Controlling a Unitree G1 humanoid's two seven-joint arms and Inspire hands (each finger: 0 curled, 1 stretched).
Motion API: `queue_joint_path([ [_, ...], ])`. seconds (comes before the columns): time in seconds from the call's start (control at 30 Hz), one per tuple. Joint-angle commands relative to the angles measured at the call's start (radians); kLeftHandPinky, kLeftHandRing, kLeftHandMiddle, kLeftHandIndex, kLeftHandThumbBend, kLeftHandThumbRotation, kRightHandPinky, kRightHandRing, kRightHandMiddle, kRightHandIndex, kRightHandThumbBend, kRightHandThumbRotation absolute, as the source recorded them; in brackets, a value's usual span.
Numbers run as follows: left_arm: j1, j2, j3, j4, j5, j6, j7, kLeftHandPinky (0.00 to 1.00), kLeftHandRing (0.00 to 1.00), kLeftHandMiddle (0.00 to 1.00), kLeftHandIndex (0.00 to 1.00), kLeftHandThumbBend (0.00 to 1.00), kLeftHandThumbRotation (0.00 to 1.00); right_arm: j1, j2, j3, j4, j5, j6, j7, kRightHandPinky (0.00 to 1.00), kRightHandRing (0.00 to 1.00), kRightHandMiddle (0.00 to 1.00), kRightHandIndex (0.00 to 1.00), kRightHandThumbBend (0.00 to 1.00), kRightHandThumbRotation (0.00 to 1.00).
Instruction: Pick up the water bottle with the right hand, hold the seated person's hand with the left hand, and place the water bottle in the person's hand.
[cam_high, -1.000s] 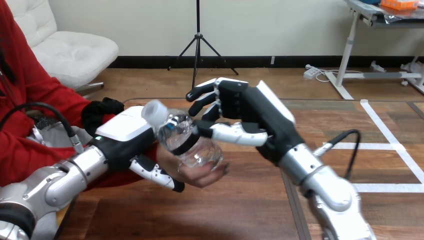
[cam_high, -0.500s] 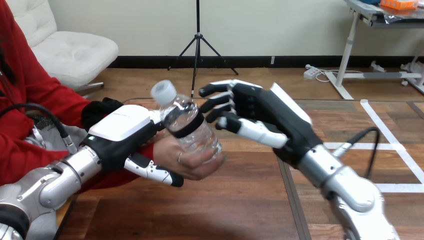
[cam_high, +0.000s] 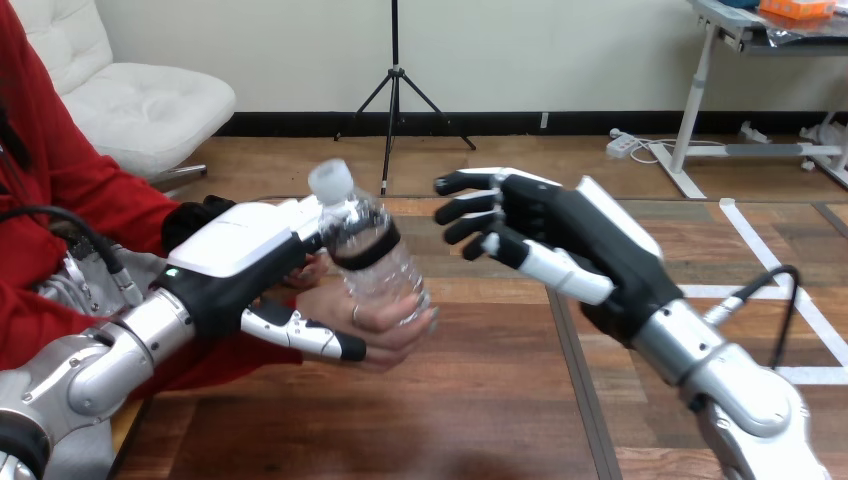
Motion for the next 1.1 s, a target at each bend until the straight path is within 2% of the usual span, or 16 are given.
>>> queue_joint_path([
  [0.0, -0.002, 0.013, 0.038, -0.018, -0.043, -0.012, 0.024, 1.00, 1.00, 1.00, 1.00, 1.00, 0.81, -0.011, -0.006, -0.028, -0.060, 0.025, -0.032, -0.007, 0.62, 0.68, 0.71, 0.77, 1.00, 0.77],
  [0.07, 0.000, 0.011, 0.043, -0.014, -0.054, -0.014, 0.020, 1.00, 1.00, 1.00, 1.00, 1.00, 0.83, -0.007, -0.006, -0.032, -0.062, 0.026, -0.036, -0.008, 0.62, 0.68, 0.71, 0.77, 1.00, 0.78],
  [0.37, 0.030, -0.026, 0.096, 0.012, -0.188, -0.048, -0.062, 0.95, 1.00, 1.00, 1.00, 1.00, 0.85, 0.024, -0.010, -0.055, -0.082, 0.051, -0.050, -0.005, 0.63, 0.69, 0.71, 0.77, 1.00, 0.78],
  [0.67, 0.067, -0.093, 0.149, 0.034, -0.327, -0.089, -0.141, 0.93, 1.00, 1.00, 1.00, 1.00, 0.86, 0.067, -0.008, -0.074, -0.084, 0.056, -0.104, -0.012, 0.64, 0.70, 0.71, 0.77, 1.00, 0.79],
  [0.97, 0.111, -0.181, 0.212, 0.051, -0.489, -0.146, -0.276, 0.97, 1.00, 1.00, 1.00, 1.00, 0.87, 0.123, 0.003, -0.097, -0.092, 0.074, -0.160, -0.020, 0.67, 0.71, 0.71, 0.76, 1.00, 0.79],
  [1.07, 0.125, -0.218, 0.237, 0.056, -0.555, -0.159, -0.344, 0.97, 1.00, 1.00, 1.00, 1.00, 0.87, 0.141, 0.011, -0.104, -0.092, 0.088, -0.184, -0.021, 0.68, 0.72, 0.71, 0.76, 1.00, 0.79],
])
